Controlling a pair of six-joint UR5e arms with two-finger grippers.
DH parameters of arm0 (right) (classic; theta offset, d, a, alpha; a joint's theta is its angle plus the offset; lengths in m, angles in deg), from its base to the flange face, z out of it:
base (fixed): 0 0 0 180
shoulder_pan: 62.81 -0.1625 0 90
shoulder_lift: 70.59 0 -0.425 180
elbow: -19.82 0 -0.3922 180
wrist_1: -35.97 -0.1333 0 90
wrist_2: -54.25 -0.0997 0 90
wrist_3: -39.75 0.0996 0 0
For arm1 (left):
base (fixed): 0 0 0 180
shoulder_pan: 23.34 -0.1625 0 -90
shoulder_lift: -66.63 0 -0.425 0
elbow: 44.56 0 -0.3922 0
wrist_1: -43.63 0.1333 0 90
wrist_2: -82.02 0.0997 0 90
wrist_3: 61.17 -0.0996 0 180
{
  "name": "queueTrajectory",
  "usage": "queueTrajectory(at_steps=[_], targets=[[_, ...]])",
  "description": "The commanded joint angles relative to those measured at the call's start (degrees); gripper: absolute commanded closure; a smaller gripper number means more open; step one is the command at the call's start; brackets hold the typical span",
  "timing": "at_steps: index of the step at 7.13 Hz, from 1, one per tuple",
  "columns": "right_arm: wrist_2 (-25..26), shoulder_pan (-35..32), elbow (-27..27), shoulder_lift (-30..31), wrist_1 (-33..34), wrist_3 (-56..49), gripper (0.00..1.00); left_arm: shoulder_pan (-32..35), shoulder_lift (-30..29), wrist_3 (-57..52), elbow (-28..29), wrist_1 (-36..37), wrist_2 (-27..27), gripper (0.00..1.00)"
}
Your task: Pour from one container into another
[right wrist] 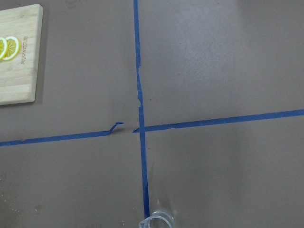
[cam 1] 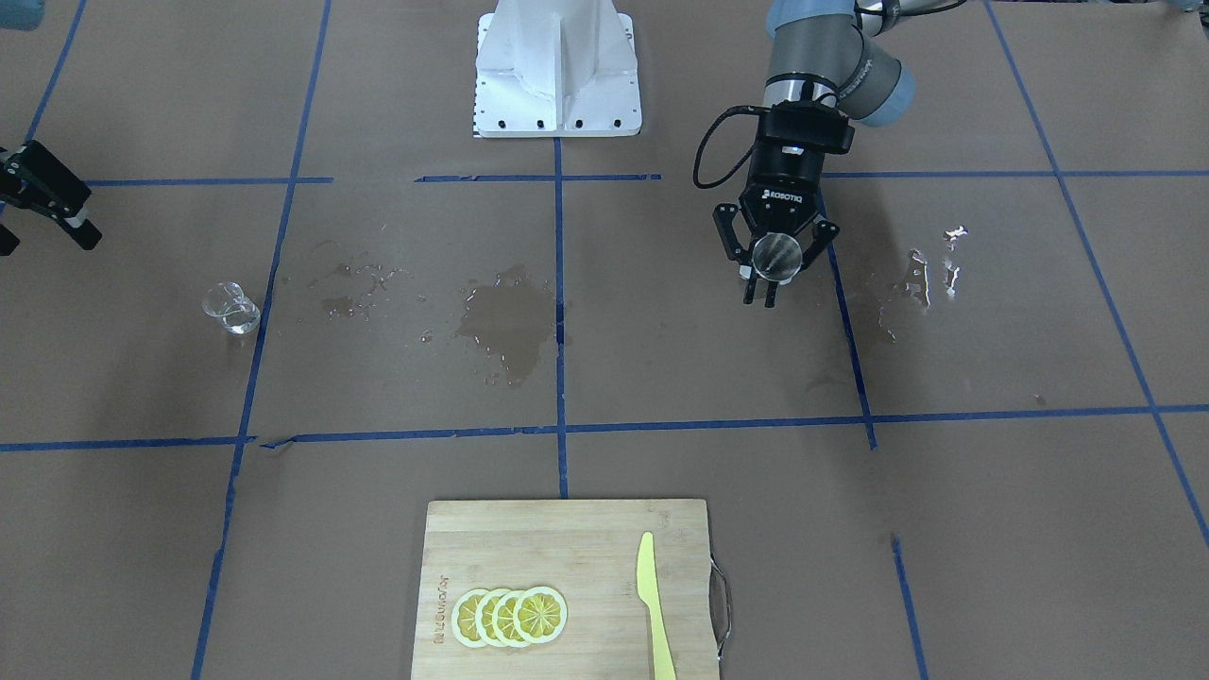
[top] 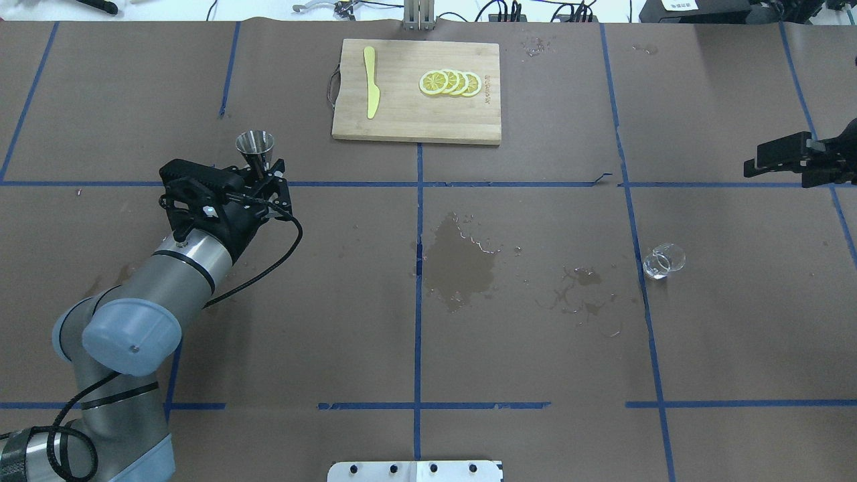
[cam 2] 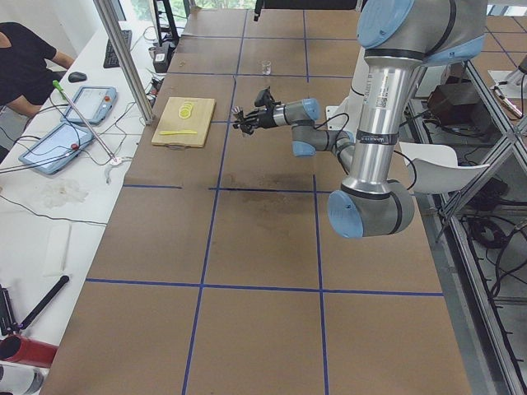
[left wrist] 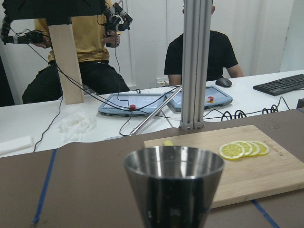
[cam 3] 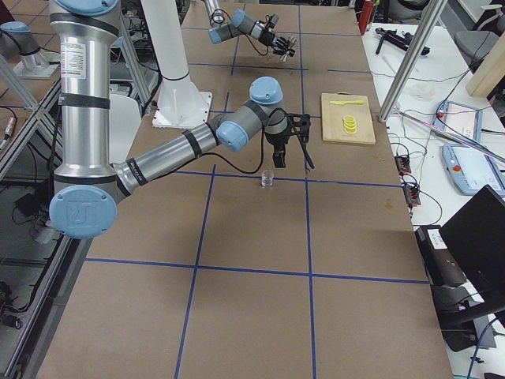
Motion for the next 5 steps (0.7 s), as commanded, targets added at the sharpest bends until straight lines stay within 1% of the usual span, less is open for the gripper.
queueTrajectory(at_steps=[1, 2, 3, 4, 5], targets=[[6.43, 4.87, 3.12, 0.52, -0.12, 4.22, 0.0, 0.03, -3.48, -6.09, 1.13, -2.28, -5.22, 1.0], [11.25, 8.55, 4.62, 0.79, -0.12, 7.71, 0.0, 0.2, -4.37, -6.91, 1.65, -2.21, -5.23, 1.0], [17.13, 12.76, 6.46, 1.31, -0.12, 9.84, 0.0, 0.64, -5.08, -6.92, 1.74, -2.2, -5.4, 1.0], [23.54, 16.8, 8.83, 5.06, -1.77, 9.86, 0.0, 0.9, -5.35, -6.92, 1.66, -2.2, -6.45, 1.0], [29.35, 20.85, 8.59, 14.84, -15.97, 9.86, 0.0, 1.08, -5.7, -6.92, 1.66, -2.47, -9.24, 1.0]])
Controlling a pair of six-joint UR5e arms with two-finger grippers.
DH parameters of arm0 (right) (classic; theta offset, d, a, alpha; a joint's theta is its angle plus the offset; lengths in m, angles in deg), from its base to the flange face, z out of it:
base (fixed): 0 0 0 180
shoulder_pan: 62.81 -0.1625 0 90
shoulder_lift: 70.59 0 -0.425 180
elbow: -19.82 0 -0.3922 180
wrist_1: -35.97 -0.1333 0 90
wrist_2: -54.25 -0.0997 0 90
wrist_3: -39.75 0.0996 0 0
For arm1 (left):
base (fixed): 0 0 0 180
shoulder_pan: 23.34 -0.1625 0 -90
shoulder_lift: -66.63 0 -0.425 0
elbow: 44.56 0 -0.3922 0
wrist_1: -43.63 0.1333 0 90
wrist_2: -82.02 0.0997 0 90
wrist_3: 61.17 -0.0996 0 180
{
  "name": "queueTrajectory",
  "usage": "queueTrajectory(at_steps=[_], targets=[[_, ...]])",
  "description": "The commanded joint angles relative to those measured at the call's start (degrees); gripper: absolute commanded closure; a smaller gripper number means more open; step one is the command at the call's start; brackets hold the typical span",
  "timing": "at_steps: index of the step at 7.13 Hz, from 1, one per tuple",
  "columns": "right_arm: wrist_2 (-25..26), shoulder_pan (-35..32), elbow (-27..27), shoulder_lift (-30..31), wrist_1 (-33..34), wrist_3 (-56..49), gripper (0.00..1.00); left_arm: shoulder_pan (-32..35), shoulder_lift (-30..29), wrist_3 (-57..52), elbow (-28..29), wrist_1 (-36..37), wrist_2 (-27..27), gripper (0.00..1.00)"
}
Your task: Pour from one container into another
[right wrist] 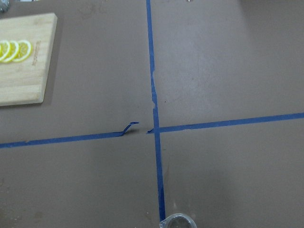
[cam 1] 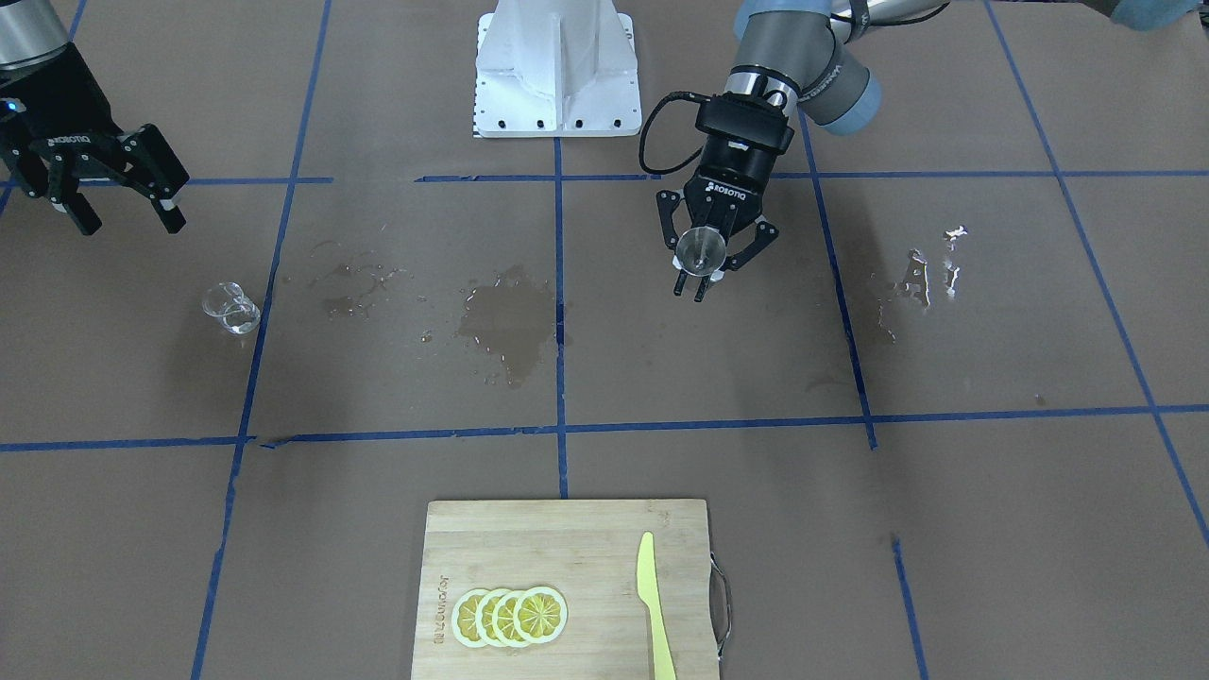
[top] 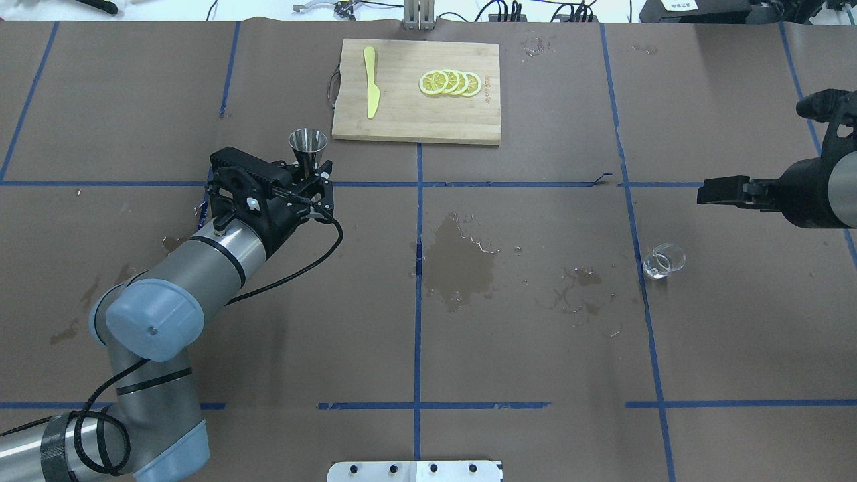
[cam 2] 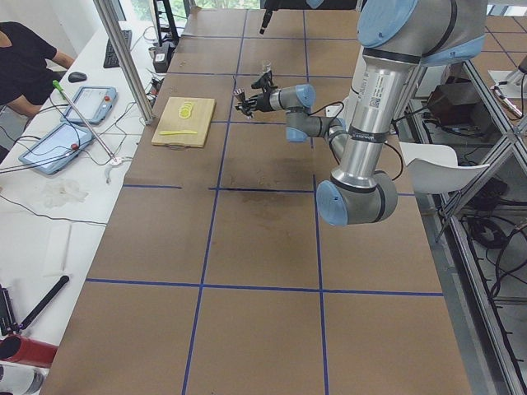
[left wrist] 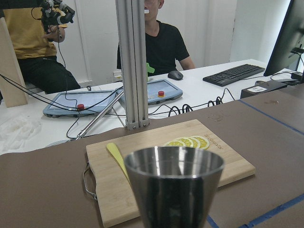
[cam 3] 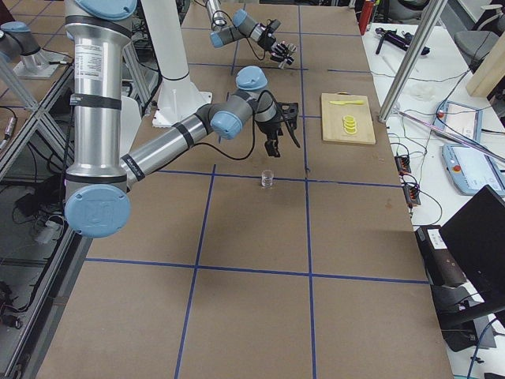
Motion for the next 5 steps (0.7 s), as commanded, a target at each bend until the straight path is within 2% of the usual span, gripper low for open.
queueTrajectory(at_steps=[1, 2, 4, 5], targets=[[13.52, 8.55, 0.47, 12.84, -17.43, 0.36, 0.0, 0.35, -0.48, -0.07, 0.11, -0.22, -2.6, 1.0], [17.93, 11.71, -0.15, 13.14, -17.58, 0.19, 0.0, 0.35, -0.48, -0.07, 0.11, -0.22, -2.6, 1.0], [32.66, 21.19, -3.38, 13.14, -18.19, 0.36, 0.0, 0.35, -0.48, -0.07, 0.19, -0.22, -2.68, 1.0], [39.52, 25.33, -8.45, 12.79, -25.59, 1.41, 0.0, 0.35, -0.39, -0.16, 0.28, -0.22, -2.68, 1.0]])
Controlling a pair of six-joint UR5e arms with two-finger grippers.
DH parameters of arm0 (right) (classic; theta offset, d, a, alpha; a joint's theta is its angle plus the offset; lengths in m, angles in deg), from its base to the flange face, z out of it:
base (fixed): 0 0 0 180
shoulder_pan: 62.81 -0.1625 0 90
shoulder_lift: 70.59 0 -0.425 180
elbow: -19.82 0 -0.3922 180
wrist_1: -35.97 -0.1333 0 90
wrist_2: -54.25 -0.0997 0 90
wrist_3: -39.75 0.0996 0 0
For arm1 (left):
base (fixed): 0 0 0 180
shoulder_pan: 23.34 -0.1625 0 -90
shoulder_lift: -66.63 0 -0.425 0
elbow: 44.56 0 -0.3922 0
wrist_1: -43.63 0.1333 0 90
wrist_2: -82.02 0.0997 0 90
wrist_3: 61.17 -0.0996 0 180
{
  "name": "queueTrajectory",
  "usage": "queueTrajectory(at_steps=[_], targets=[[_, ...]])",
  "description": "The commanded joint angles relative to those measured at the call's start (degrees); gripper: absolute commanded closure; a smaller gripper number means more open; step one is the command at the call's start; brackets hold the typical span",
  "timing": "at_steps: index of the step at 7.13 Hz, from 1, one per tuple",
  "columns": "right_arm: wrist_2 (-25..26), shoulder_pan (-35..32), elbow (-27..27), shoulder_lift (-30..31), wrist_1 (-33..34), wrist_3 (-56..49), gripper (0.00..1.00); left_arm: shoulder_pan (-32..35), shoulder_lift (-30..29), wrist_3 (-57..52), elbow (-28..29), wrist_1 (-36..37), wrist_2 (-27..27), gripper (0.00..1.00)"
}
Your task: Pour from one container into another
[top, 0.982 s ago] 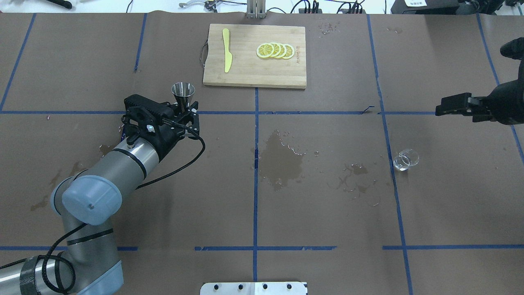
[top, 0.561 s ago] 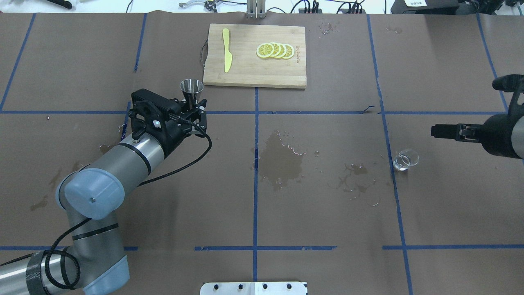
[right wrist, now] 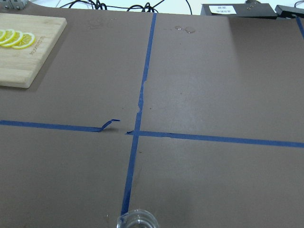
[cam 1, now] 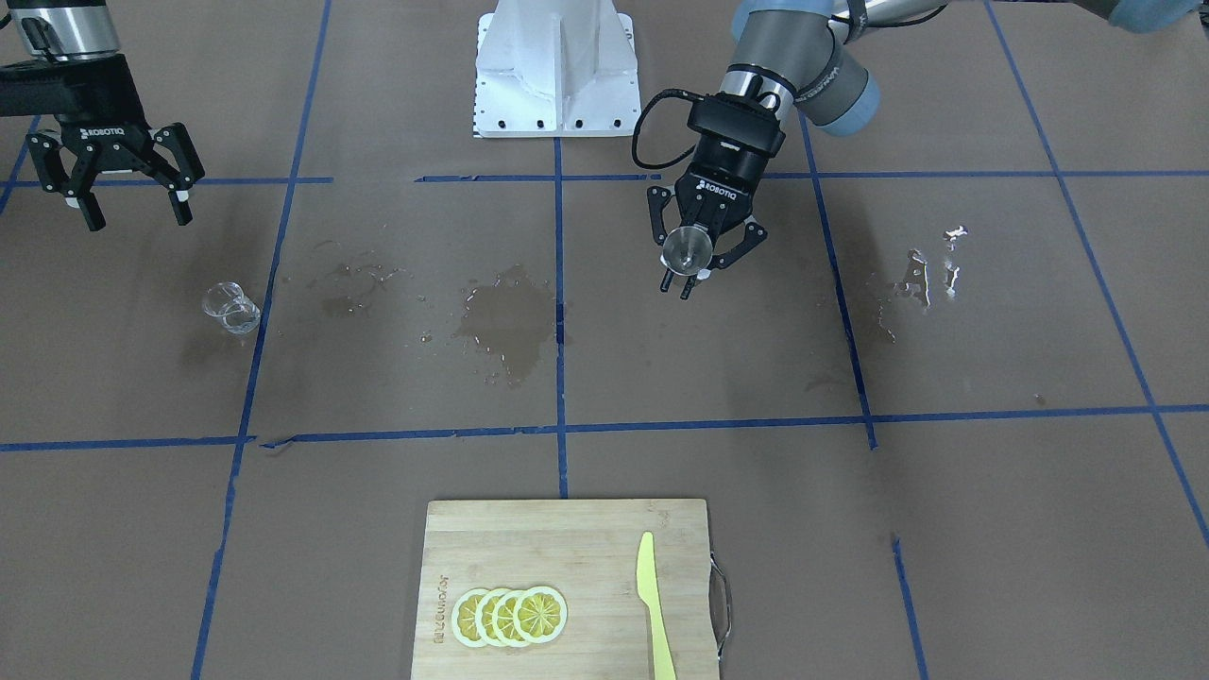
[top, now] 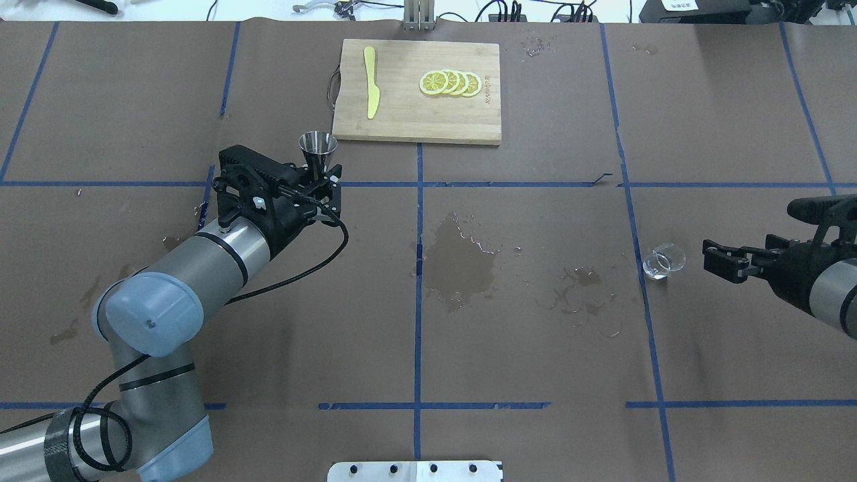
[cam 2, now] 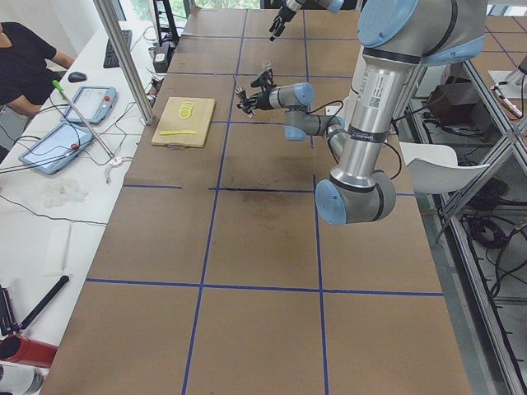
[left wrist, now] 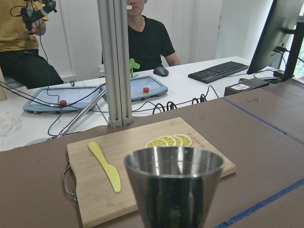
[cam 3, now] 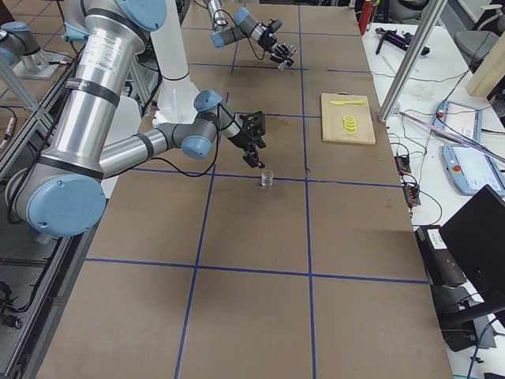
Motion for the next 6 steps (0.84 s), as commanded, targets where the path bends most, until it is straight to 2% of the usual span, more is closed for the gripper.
queueTrajectory(at_steps=[1, 2, 3, 6], targets=[[14.45, 8.2, -9.9, -0.25, -14.14, 1.45, 0.0, -0.08, 0.07, 0.02, 0.09, 0.0, -0.02, 1.0], [17.64, 10.05, -12.12, -0.34, -15.09, 1.45, 0.0, -0.09, 0.07, 0.02, 0.09, 0.0, -0.02, 1.0], [21.15, 12.51, -14.15, -3.21, -15.1, 1.37, 0.0, -0.17, 0.07, -0.06, 0.17, 0.0, -0.02, 1.0], [25.3, 13.85, -20.56, -8.32, -15.27, 0.84, 0.0, -0.17, 0.07, 0.02, 0.7, 0.0, -0.02, 1.0]])
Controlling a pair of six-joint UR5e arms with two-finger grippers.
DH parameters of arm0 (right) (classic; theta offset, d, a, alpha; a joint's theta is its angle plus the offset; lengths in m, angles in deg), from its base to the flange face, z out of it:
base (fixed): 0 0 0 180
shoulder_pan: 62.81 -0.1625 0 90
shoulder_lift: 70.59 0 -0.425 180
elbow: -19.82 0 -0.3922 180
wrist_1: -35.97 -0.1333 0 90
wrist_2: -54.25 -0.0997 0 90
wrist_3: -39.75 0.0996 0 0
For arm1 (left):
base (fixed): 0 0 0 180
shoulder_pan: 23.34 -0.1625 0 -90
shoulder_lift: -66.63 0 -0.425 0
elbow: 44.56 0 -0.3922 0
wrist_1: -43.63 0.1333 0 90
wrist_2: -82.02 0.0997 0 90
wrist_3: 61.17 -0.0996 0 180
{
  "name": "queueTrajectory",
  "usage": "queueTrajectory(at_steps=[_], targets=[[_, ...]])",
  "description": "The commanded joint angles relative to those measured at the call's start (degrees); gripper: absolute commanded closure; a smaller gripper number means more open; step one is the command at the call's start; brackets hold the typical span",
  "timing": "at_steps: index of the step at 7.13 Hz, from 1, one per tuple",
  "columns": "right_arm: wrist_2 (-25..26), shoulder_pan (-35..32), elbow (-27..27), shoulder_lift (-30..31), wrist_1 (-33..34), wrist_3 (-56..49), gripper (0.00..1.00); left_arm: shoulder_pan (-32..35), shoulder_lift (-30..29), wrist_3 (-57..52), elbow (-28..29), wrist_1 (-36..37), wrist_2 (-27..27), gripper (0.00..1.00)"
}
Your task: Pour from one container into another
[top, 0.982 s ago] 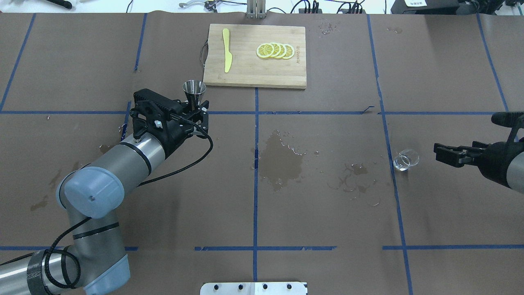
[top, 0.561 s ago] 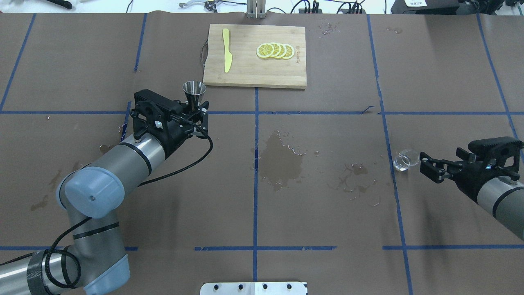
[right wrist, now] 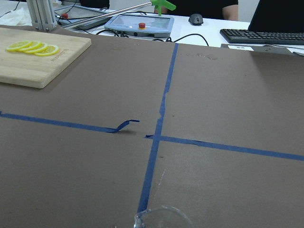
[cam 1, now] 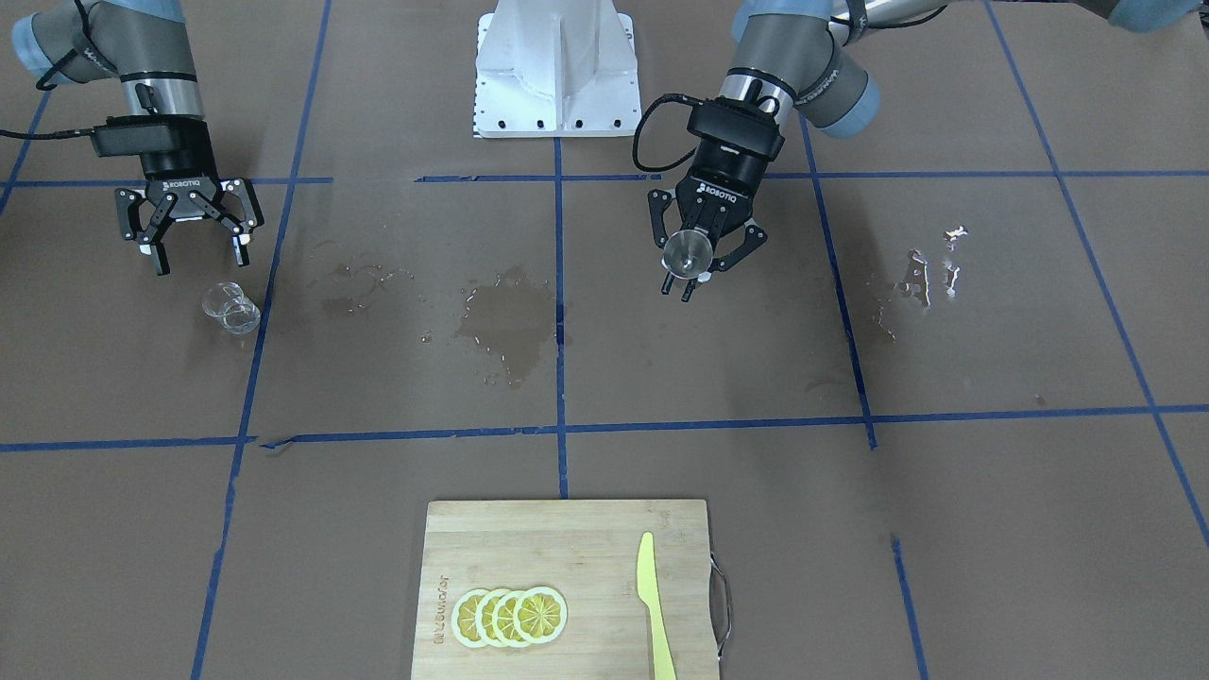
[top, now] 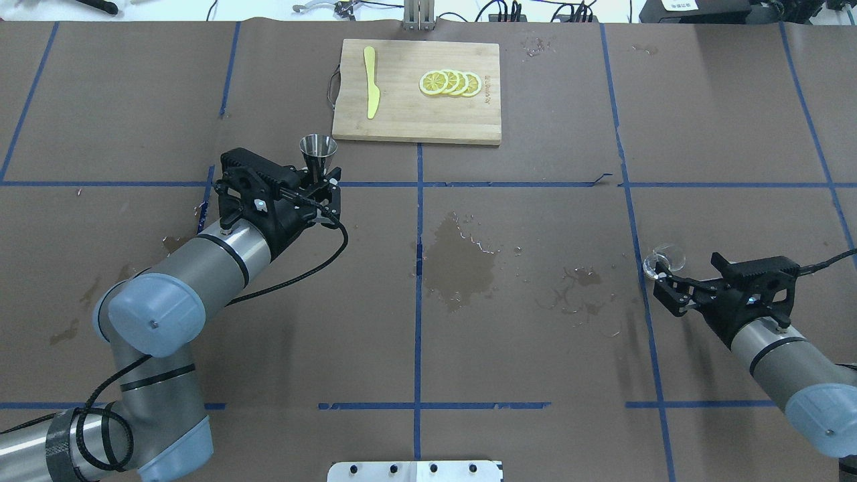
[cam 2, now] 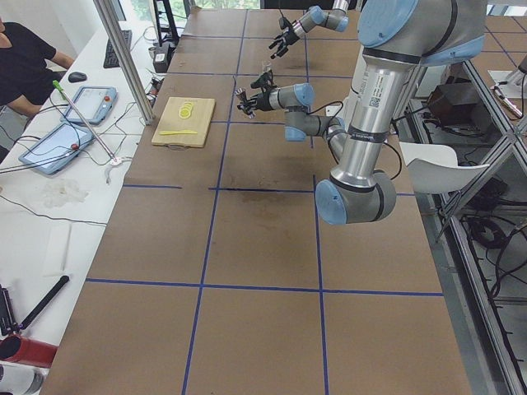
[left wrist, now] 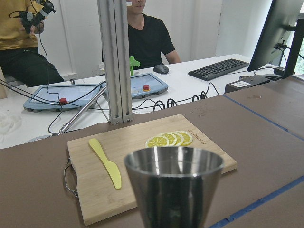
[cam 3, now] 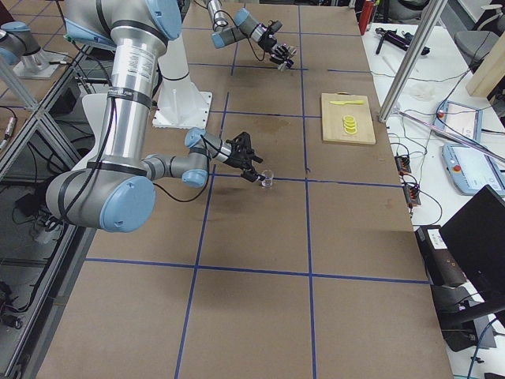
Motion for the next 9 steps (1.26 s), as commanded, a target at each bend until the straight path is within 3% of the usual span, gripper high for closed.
queueTrajectory(at_steps=[1, 3, 9], targets=[[2.97, 0.5, -4.85, -3.47, -0.18, -0.59, 0.0, -0.03, 0.06, 0.01, 0.85, 0.0, 0.0, 1.0], [3.86, 0.5, -8.9, -7.6, -0.35, -0.68, 0.0, 0.06, 0.06, 0.01, 0.95, 0.0, 0.0, 1.0], [4.82, 0.41, -10.85, -7.61, -1.22, -0.59, 0.01, -0.12, 0.06, 0.01, 0.95, 0.0, 0.0, 1.0]])
